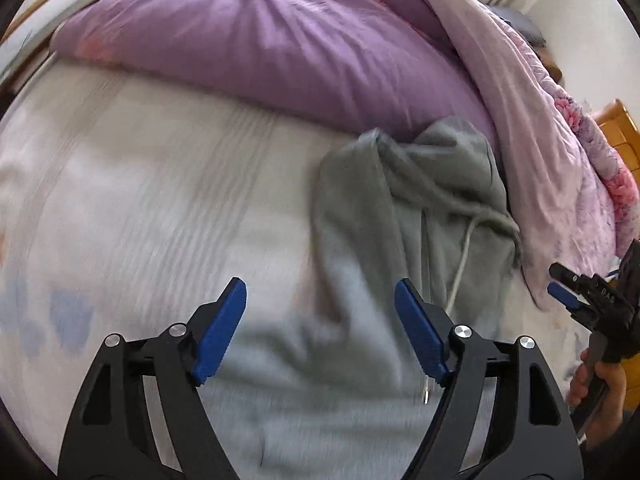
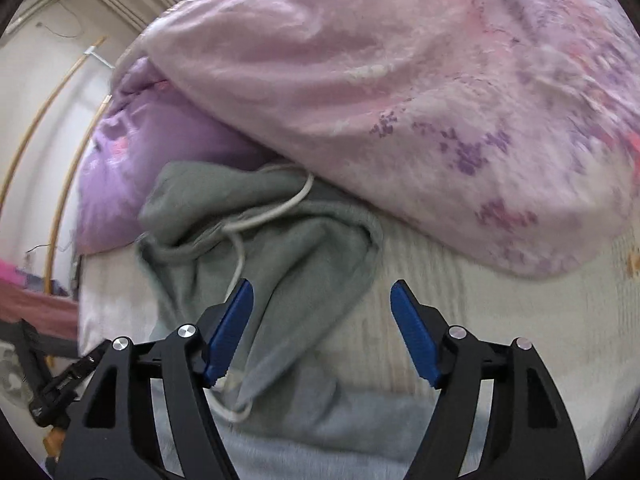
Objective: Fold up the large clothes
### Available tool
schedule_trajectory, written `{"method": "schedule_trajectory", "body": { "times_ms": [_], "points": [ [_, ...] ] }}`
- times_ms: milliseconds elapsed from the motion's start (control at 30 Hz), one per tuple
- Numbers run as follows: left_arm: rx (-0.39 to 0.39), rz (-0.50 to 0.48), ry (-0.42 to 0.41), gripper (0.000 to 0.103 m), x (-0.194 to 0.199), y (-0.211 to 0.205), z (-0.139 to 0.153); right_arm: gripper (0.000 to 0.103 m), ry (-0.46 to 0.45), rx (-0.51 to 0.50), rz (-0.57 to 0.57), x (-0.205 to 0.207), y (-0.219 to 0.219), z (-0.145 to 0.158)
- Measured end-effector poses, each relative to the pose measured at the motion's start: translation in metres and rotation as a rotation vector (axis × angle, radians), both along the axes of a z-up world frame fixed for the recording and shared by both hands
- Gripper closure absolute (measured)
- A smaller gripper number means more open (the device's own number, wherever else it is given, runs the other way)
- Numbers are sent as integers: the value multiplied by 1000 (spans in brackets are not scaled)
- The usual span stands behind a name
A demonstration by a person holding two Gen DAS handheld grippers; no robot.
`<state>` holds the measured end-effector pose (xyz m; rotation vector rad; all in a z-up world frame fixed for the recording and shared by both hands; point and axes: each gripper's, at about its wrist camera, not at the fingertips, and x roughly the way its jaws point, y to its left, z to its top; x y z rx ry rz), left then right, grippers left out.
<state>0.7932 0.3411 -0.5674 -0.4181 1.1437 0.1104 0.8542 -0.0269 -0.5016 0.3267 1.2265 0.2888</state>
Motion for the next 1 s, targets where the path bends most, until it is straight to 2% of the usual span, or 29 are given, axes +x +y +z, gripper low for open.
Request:
{"method": "schedule_trajectory", "body": {
  "times_ms": [167, 267, 300, 333, 367, 400, 500, 567, 633, 700, 767, 800, 833, 867, 900, 933, 967, 1000],
  "points": [
    [-34, 4, -22, 25, 54, -1, -16, 34, -11, -60, 63, 37, 25, -19],
    [26, 32, -34, 25, 77, 0, -24, 32, 19, -93, 74, 57, 31, -34],
    [3, 25, -24, 25, 86, 1, -28, 32, 35, -95, 76, 62, 31, -39],
    [-25, 8, -31, 25, 92, 1, -30, 32, 52, -55, 96, 67, 34, -43],
    [-5, 0, -39, 25, 95, -1, -30, 32, 47, -46, 108, 69, 36, -43],
    [62, -13, -41, 25, 100, -5, -30, 32, 15, -73, 129, 71, 42, -40],
    [169, -94, -69, 26, 112, -18, -29, 32, -103, -137, 291, 70, 74, -26],
    [149, -137, -100, 26, 115, -24, -25, 32, -163, -171, 418, 66, 102, -19],
    [157, -175, -184, 26, 116, -35, -15, 32, -224, -262, 476, 65, 122, -20],
    [157, -246, -199, 26, 123, -49, -12, 32, -209, -246, 491, 73, 131, -25],
    [195, -294, -184, 26, 130, -62, -16, 32, -199, -220, 493, 81, 137, -29],
    [209, -325, -171, 26, 133, -67, -20, 35, -190, -207, 497, 82, 139, -30],
    [227, -351, -151, 26, 139, -74, -26, 51, -178, -196, 507, 81, 142, -32],
    [266, -355, -127, 26, 145, -80, -31, 61, -161, -175, 525, 81, 145, -33],
    [293, -360, -95, 36, 148, -84, -38, 77, -149, -173, 532, 80, 149, -32],
    [300, -366, -49, 62, 155, -85, -46, 86, -136, -170, 539, 77, 151, -34],
    [280, -365, -32, 77, 158, -84, -50, 89, -132, -156, 539, 71, 151, -34],
    [240, -366, -24, 97, 159, -81, -51, 92, -141, -144, 541, 67, 151, -32]
  ]
}}
